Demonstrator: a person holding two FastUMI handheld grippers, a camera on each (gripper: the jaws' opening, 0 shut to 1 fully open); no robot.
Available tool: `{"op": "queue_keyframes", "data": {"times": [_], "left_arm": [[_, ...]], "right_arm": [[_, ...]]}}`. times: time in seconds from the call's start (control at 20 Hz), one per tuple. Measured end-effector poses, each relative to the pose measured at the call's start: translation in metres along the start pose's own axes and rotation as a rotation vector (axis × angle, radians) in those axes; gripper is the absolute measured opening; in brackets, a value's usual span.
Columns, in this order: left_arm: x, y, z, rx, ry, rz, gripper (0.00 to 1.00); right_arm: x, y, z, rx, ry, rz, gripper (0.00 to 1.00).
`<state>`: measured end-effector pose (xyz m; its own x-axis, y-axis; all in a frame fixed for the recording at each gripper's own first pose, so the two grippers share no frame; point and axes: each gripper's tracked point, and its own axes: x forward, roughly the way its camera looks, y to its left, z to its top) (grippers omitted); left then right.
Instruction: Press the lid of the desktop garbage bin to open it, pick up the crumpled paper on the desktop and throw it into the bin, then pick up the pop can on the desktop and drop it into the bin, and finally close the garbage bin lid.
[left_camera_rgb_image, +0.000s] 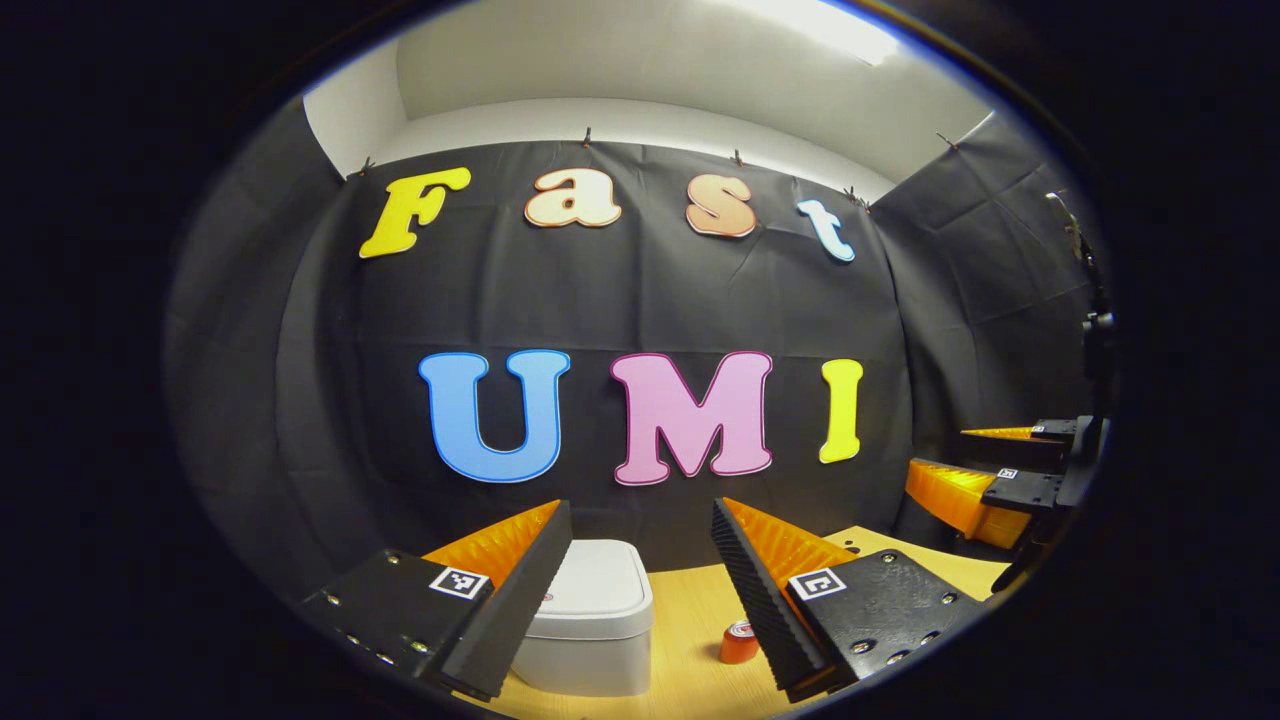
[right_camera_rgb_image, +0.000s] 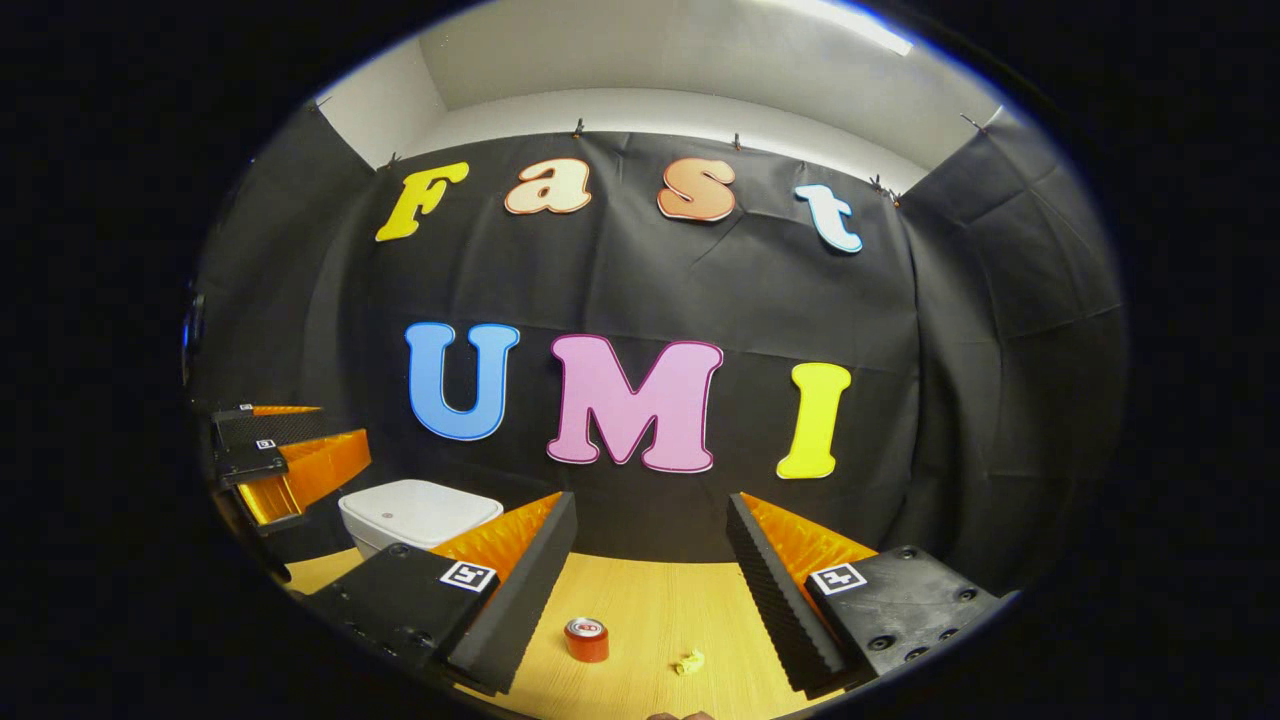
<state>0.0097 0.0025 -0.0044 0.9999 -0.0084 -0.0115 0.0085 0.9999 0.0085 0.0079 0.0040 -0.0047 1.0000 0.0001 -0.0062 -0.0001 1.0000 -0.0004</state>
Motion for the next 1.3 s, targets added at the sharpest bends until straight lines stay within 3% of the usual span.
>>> {"op": "queue_keyframes", "data": {"times": [0.9, 1.3], "left_arm": [[0.020, 0.013, -0.001, -0.002, -0.020, 0.014, 0.94], [0.034, 0.025, -0.014, -0.002, 0.025, 0.044, 0.94]], "right_arm": [[0.020, 0.010, -0.003, -0.001, -0.004, 0.005, 0.98], [0.026, 0.015, -0.011, 0.001, 0.020, 0.014, 0.98]]}}
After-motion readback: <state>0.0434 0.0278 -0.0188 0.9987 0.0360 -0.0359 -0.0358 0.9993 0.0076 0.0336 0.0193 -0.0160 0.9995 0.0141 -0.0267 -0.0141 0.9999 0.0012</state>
